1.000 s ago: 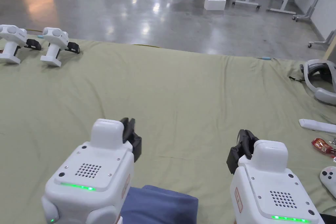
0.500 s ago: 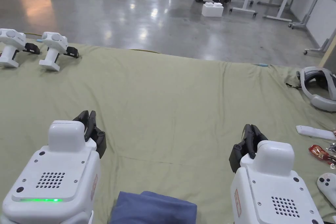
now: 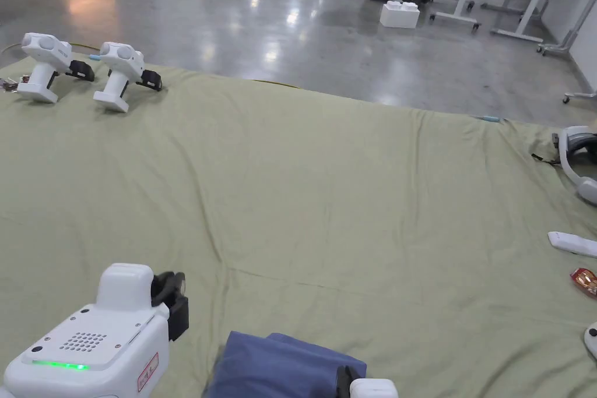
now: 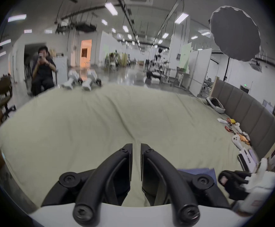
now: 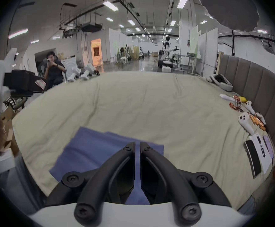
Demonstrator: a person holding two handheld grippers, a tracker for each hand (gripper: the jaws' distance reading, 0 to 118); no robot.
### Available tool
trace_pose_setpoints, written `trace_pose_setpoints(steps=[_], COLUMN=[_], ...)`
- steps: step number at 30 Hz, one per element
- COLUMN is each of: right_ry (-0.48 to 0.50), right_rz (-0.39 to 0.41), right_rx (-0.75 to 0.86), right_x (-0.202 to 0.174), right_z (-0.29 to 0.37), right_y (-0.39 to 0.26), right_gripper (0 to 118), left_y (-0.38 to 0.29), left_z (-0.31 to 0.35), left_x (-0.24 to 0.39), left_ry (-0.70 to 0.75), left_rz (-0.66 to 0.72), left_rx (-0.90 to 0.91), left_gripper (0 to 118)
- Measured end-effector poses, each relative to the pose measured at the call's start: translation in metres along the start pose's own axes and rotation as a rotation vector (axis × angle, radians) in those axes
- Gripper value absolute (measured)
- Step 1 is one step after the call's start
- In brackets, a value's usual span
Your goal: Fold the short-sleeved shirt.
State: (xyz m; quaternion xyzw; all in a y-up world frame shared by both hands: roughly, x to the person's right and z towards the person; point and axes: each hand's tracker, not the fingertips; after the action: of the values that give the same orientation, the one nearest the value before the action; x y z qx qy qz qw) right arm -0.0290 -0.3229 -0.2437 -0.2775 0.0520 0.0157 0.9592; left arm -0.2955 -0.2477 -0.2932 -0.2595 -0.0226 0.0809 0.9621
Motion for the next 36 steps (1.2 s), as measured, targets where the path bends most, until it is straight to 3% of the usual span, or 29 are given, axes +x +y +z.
trace_pose_setpoints(steps=[4,6,8,12,23,31,33,35,36], right_ry=[-0.039,-0.041,-0.038,-0.036,-0.02,-0.02,-0.02,-0.019,-0.016], right_rz=[-0.003,-0.011,-0.008,0.033,0.028,0.028,0.022,0.016,0.013], right_rx=[-0.055,-0.088,-0.099,-0.094,-0.101,-0.111,-0.113,-0.115,-0.114], right_x=[0.001,0.005,0.006,0.005,0.009,0.009,0.01,0.011,0.011], right_z=[-0.019,-0.027,-0.03,-0.028,-0.03,-0.03,-0.031,-0.031,-0.031], right_y=[-0.022,-0.028,-0.032,-0.032,-0.032,-0.032,-0.032,-0.032,-0.032], right_gripper=[8,8,8,8,8,8,8,8,8], left_y=[-0.015,-0.023,-0.028,-0.036,-0.08,-0.085,-0.085,-0.085,-0.086], left_z=[-0.013,-0.019,-0.027,-0.049,-0.11,-0.129,-0.123,-0.116,-0.114], left_x=[-0.016,-0.024,-0.033,-0.055,-0.068,-0.044,-0.037,-0.033,-0.032], left_ry=[-0.076,-0.123,-0.17,-0.316,-0.775,-0.819,-0.813,-0.773,-0.742], left_rz=[0.084,0.124,0.189,0.324,0.606,0.641,0.629,0.578,0.558], left_rx=[-0.158,-0.215,-0.273,-0.403,-0.737,-0.714,-0.714,-0.71,-0.711], left_gripper=[15,33,69,74,79,78,66,40,38])
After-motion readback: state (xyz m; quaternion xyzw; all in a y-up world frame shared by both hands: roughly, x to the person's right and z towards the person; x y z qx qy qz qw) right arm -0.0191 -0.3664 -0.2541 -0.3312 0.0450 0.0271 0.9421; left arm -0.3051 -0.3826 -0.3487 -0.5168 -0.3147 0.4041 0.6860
